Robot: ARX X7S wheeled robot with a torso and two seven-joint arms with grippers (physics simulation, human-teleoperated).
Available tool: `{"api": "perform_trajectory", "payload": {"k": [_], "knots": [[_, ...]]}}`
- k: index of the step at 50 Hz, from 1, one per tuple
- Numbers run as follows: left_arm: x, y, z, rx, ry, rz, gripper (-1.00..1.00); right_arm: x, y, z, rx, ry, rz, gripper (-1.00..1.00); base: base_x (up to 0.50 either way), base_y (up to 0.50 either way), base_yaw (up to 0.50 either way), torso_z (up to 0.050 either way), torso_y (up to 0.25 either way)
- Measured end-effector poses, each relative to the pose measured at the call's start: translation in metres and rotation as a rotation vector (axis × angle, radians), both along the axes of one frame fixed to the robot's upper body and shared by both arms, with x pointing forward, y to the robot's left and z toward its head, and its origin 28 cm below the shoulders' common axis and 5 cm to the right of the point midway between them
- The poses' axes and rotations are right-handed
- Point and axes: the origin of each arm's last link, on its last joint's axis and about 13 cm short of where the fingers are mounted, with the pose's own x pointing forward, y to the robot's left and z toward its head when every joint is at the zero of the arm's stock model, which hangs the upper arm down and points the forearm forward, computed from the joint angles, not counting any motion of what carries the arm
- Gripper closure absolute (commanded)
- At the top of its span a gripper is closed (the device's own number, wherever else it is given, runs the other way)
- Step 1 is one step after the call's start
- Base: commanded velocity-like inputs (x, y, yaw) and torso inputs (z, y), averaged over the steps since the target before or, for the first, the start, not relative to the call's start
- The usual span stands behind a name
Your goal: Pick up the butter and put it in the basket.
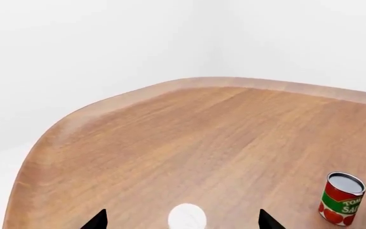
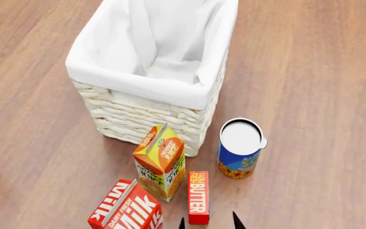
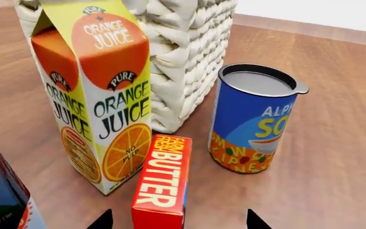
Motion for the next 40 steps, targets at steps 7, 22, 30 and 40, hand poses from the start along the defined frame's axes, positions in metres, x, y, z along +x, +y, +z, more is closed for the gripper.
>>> {"api": "perform_trajectory", "payload": {"k": [7, 22, 30, 40], "knots": [[-0.001, 0.000, 0.001, -0.001, 0.000, 0.000, -1.00, 0.005, 0.000, -0.001, 0.033, 0.001, 0.017, -1.00, 0.00, 0.00, 0.00, 0.000, 0.000], [-0.002, 0.000, 0.001, -0.004, -0.003, 0.000, -1.00, 0.017, 0.001, -0.007, 0.007, 0.050, 0.017, -1.00, 0.00, 0.00, 0.00, 0.000, 0.000], [-0.003, 0.000, 0.002, -0.006, -0.006, -0.003, -1.00, 0.022, 0.000, -0.009, -0.028, 0.083, 0.001, -1.00, 0.00, 0.00, 0.00, 0.000, 0.000], [-0.004, -0.001, 0.004, -0.007, -0.009, -0.004, -1.00, 0.025, -0.001, -0.009, -0.046, 0.100, -0.005, -1.00, 0.00, 0.00, 0.00, 0.000, 0.000]]}}
